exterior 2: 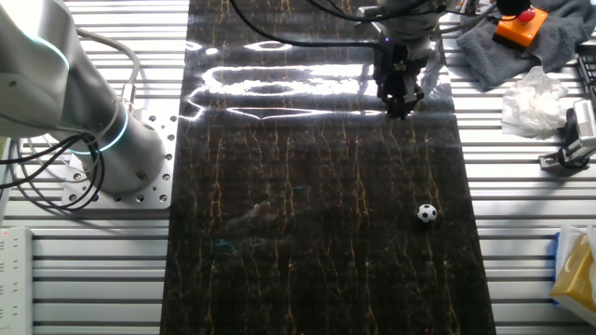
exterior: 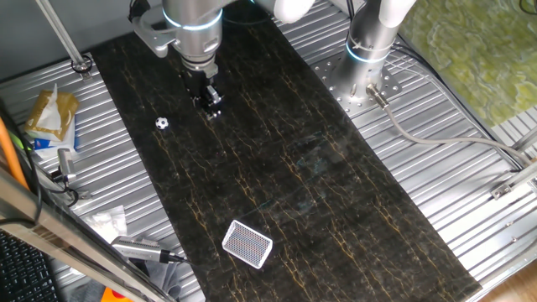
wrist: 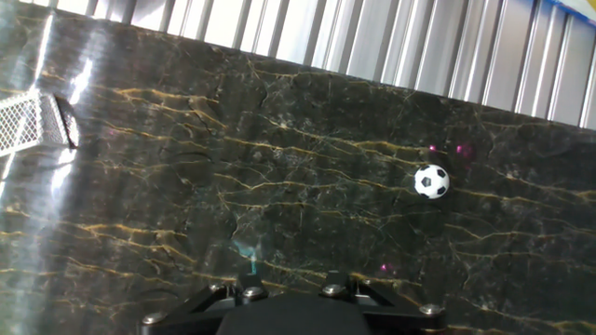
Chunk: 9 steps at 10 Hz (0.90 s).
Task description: Push the soccer ball into the goal
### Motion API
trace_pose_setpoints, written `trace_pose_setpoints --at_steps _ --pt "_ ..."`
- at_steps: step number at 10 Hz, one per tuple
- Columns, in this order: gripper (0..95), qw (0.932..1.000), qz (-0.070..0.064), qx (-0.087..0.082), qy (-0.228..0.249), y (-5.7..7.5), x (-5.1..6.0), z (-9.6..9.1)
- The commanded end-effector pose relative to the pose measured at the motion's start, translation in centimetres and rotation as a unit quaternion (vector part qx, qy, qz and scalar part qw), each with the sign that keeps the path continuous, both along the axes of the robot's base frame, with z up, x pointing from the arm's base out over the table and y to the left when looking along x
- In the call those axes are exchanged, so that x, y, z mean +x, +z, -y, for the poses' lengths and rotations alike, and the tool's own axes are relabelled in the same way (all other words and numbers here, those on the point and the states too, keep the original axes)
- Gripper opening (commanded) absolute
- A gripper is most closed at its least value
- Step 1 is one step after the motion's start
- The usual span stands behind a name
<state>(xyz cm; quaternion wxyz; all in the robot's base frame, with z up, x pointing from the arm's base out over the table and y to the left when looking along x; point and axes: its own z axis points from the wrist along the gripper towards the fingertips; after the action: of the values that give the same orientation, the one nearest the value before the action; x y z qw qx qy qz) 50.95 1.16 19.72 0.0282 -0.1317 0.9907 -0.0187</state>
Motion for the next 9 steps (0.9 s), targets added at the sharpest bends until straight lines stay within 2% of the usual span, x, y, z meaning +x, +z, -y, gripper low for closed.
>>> trace_pose_setpoints --at_steps 1,3,6,8,9 --pt "38.0 1.0 0.002 0.0 0.0 0.0 0.2 0.0" --pt "38.0 0.9999 0.01 0.011 0.004 0.2 0.7 -0.1" --pt "38.0 0.9999 0.009 0.008 0.007 0.6 1.5 -0.6" --pt "38.0 0.9999 0.007 0.006 0.011 0.5 1.6 -0.6" --pt "38.0 0.9998 0.011 0.009 0.015 0.5 1.6 -0.3"
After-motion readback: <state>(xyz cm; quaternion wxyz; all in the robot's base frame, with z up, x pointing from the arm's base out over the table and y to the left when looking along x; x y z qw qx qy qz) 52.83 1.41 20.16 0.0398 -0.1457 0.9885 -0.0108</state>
